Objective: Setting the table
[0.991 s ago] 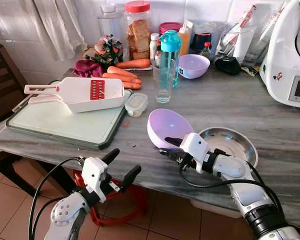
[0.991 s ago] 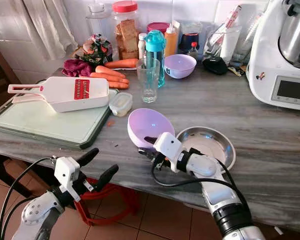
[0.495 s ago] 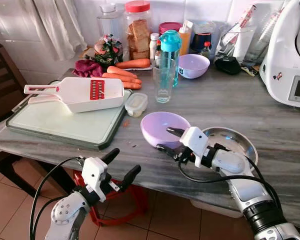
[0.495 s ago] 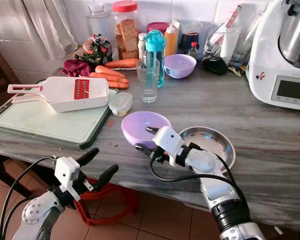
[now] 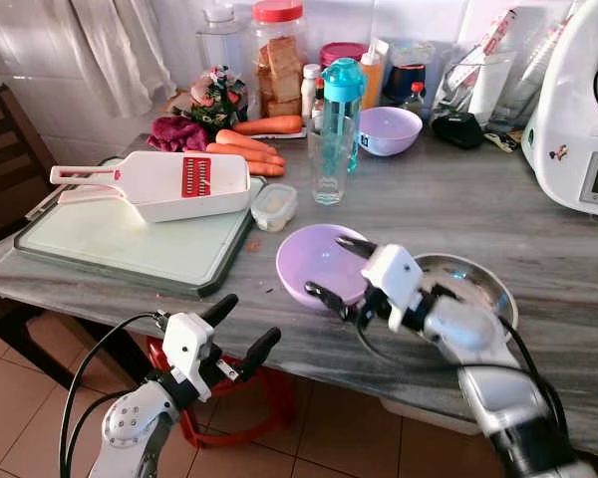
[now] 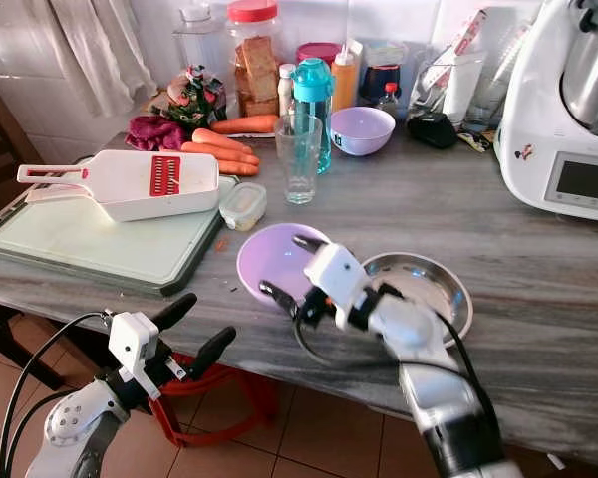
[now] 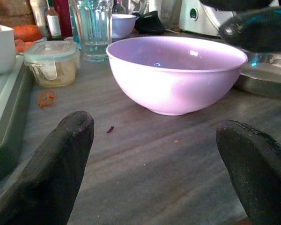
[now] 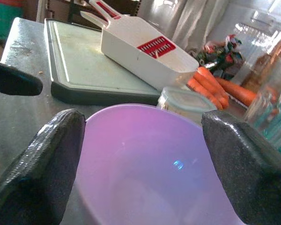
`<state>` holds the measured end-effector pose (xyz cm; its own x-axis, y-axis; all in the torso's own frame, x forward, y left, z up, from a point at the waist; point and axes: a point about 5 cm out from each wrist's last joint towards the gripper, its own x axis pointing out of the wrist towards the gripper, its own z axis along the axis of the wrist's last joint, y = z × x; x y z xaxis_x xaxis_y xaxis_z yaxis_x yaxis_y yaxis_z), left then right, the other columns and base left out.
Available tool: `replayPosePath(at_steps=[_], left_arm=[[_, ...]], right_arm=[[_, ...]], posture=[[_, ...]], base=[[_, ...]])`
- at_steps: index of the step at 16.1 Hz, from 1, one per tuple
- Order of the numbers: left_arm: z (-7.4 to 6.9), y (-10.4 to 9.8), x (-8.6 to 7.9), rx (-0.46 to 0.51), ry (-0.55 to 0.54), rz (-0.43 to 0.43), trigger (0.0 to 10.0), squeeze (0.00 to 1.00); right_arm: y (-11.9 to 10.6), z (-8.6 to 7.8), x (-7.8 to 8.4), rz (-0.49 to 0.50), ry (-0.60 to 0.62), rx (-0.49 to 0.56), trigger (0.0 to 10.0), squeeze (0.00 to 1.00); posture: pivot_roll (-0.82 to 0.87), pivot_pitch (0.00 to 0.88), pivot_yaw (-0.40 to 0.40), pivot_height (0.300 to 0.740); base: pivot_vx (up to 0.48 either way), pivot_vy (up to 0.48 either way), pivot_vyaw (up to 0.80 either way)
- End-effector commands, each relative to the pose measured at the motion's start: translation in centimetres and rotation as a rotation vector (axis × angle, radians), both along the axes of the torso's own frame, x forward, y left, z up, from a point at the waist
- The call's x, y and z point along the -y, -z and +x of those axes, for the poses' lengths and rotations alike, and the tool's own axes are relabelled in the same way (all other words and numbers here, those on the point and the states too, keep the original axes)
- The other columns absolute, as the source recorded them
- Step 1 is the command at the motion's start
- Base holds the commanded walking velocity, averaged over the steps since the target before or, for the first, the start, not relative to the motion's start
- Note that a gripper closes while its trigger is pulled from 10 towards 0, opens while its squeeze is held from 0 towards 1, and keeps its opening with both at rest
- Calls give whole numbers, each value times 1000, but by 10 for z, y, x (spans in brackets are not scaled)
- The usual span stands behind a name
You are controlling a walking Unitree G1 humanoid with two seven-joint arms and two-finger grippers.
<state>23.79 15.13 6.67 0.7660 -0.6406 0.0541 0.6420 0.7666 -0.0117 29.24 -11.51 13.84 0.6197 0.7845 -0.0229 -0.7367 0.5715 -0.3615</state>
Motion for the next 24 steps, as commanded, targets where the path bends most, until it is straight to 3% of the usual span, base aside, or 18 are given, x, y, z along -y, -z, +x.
replayPosePath(at_steps=[1,4,7,12,15,18,19,21,22,23,24], left_arm=[[0,-5,-2,16,-1,13,10000,0],[4,-11,-1,47,-25,16,10000,0],[14,-27,1,87,-39,23,10000,0],[15,-35,9,96,-32,19,10000,0],[16,-35,8,86,-36,19,10000,0],[15,-35,7,81,-43,21,10000,0],[15,-34,7,77,-45,22,10000,0],[13,-34,7,68,-35,11,10000,0],[12,-34,6,61,-19,2,10000,0],[10,-33,4,45,6,-6,10000,0],[9,-33,2,41,13,-4,10000,0]], right_arm=[[-10,-1,3,47,44,30,10000,1000],[-17,-7,5,105,128,89,10000,1000],[-28,-11,27,139,412,167,10000,1000],[-3,-15,68,130,760,11,10000,1000],[10,-12,80,82,813,-140,10000,1000],[10,-7,85,89,807,-228,10000,969],[12,-6,88,68,802,-272,10000,784],[13,-7,90,46,796,-311,10000,576],[13,-8,91,35,789,-333,10000,392],[16,-10,91,16,770,-370,10000,353],[18,-11,91,0,757,-395,10000,204]], posture=[[50,44,65,740],[36,45,78,740],[20,43,86,740],[5,41,87,740],[8,40,83,740],[11,39,77,740],[13,39,72,740],[15,41,66,740],[16,41,64,740],[16,41,63,740],[15,41,63,740]], base=[[0,0,0],[0,0,0],[0,0,0],[0,0,0],[0,0,0],[0,0,0],[0,0,0],[0,0,0],[0,0,0],[0,0,0],[0,0,0]])
